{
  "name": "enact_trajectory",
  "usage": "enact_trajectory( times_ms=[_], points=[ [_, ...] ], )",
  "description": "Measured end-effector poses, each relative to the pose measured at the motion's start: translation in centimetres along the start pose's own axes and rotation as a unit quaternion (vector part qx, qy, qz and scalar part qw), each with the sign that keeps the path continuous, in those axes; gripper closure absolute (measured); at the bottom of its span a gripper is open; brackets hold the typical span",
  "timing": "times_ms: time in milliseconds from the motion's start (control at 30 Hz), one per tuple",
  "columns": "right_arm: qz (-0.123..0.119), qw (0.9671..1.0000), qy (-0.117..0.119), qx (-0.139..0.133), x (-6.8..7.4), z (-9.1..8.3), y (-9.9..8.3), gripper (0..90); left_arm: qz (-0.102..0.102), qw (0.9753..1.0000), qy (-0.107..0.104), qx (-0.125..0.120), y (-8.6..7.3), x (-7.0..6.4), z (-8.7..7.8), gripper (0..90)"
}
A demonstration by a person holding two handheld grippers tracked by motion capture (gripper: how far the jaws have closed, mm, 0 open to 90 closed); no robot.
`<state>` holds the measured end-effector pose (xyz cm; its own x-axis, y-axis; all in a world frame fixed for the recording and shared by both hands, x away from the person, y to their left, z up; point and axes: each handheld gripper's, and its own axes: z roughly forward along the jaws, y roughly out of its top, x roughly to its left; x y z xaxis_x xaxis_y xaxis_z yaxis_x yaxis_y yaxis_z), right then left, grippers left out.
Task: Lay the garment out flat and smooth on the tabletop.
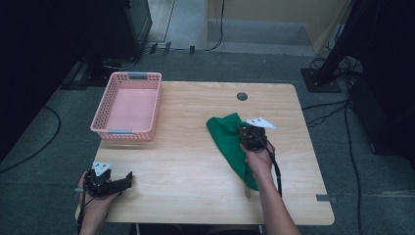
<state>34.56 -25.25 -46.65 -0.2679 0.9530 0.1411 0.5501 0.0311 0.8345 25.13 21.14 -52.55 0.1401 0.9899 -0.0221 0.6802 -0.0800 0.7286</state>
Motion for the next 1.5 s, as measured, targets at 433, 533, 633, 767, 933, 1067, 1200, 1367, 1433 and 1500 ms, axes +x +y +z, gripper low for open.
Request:
enact_trajectory(
  times_ms=[433, 533, 633, 767, 933, 1067, 1200, 1367, 1433, 1500],
  points=[
    [-0.154, 0.9631, 0.221, -0.008, 16.3, -3.3, -1.1, 43.5, -0.004, 1.0000, -0.004, -0.002, -0.1, 0.1, -0.1, 0.6],
    [-0.155, 0.9634, 0.217, -0.031, 14.9, -4.1, -0.9, 37.9, -0.003, 1.0000, -0.004, -0.002, -0.1, 0.1, -0.1, 0.6],
    [-0.150, 0.9705, 0.179, -0.061, 12.1, -4.3, -0.9, 34.2, -0.002, 1.0000, -0.003, -0.001, -0.1, 0.0, -0.1, 0.6],
    [-0.139, 0.9827, 0.100, -0.072, 8.3, -4.7, -1.3, 30.1, 0.001, 1.0000, -0.001, 0.000, -0.1, 0.0, -0.1, 0.6],
    [-0.090, 0.9943, 0.038, -0.041, 3.7, -5.0, -2.2, 23.3, 0.002, 1.0000, -0.001, 0.000, 0.0, -0.1, -0.1, 0.6],
    [-0.052, 0.9984, -0.011, -0.017, 0.6, -4.9, -3.4, 20.3, -0.033, 0.9990, -0.014, -0.025, 0.0, -0.4, -0.4, 0.7],
    [-0.016, 0.9988, -0.045, -0.003, -1.8, -4.9, -4.8, 19.3, -0.027, 0.9984, -0.029, -0.040, 0.6, -1.9, -0.5, 5.1],
    [0.011, 0.9968, -0.078, 0.009, -3.9, -4.9, -5.8, 18.2, -0.007, 0.9972, -0.069, -0.029, 1.6, -4.6, 0.1, 5.1],
    [0.019, 0.9961, -0.085, 0.007, -4.5, -5.1, -6.2, 18.0, 0.006, 0.9964, -0.081, -0.026, 2.1, -5.7, 0.3, 5.1],
    [0.022, 0.9953, -0.094, 0.008, -5.1, -5.3, -6.5, 17.6, 0.021, 0.9953, -0.091, -0.025, 2.7, -6.9, 0.6, 5.1]
  ],
)
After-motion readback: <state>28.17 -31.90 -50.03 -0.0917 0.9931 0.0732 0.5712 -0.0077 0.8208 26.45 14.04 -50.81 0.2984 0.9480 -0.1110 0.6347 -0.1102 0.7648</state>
